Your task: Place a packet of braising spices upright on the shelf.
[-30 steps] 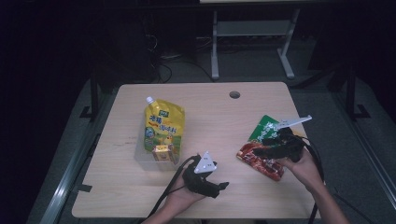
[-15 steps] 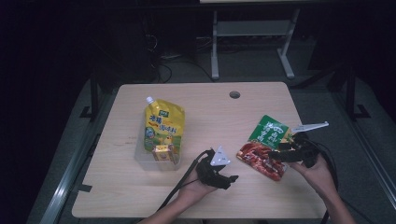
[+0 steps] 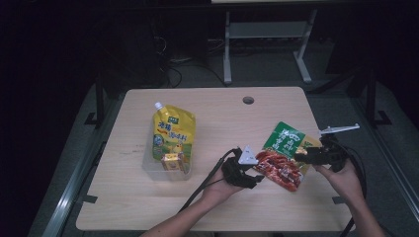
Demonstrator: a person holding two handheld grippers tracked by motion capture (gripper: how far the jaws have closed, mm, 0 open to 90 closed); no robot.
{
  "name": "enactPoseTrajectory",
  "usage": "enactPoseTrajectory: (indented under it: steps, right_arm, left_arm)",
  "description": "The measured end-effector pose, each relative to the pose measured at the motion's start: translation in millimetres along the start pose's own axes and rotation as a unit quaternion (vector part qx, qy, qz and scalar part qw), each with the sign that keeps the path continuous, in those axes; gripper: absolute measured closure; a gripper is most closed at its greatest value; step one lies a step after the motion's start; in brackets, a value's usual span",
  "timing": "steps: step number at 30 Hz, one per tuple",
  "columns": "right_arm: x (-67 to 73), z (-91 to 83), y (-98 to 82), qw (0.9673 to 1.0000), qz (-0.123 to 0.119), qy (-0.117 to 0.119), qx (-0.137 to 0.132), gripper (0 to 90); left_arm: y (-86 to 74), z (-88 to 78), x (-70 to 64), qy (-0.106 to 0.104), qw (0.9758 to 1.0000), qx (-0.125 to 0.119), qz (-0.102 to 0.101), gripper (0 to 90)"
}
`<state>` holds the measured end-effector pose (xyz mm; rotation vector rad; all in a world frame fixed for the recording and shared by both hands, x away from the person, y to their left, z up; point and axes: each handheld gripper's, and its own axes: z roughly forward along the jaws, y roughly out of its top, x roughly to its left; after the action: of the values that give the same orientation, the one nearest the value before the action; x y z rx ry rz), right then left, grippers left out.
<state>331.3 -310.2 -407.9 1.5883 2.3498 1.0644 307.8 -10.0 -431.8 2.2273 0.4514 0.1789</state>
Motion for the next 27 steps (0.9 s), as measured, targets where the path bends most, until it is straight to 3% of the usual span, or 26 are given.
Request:
enactPoseTrajectory:
  steps: [2, 9, 12, 14, 17, 22, 27]
  right_arm:
    - [-3.0, -0.2, 2.1, 1.0000, -0.003, -0.008, -0.004, 30.3]
    - [-15.3, 1.2, 2.2, 0.9992, 0.026, -0.031, 0.000, 32.4]
    - [-21.8, 3.7, -0.7, 0.9982, 0.047, -0.038, 0.002, 34.1]
    - [-26.7, 6.0, -1.2, 0.9975, 0.059, -0.038, 0.001, 35.3]
    - [-31.0, 9.2, -0.7, 0.9967, 0.065, -0.047, 0.005, 37.8]
    - [-38.5, 13.4, -0.3, 0.9953, 0.079, -0.056, 0.009, 36.3]
    - [-43.9, 18.1, -1.0, 0.9940, 0.088, -0.063, 0.015, 37.3]
  left_arm:
    - [3.7, 5.0, 1.0, -0.005, 0.9999, -0.002, -0.009, 49.2]
    - [12.7, 22.1, 8.3, -0.007, 0.9998, 0.017, -0.004, 61.6]
    - [14.7, 30.5, 12.1, -0.007, 0.9997, 0.017, -0.014, 67.3]
    - [16.9, 35.5, 15.7, -0.014, 0.9989, 0.016, -0.041, 69.4]
    - [20.4, 40.5, 19.0, -0.006, 0.9988, 0.019, -0.044, 73.9]
    - [19.4, 50.0, 22.9, -0.008, 0.9980, 0.033, -0.053, 76.4]
    - [17.7, 57.1, 24.0, -0.008, 0.9978, 0.043, -0.050, 78.9]
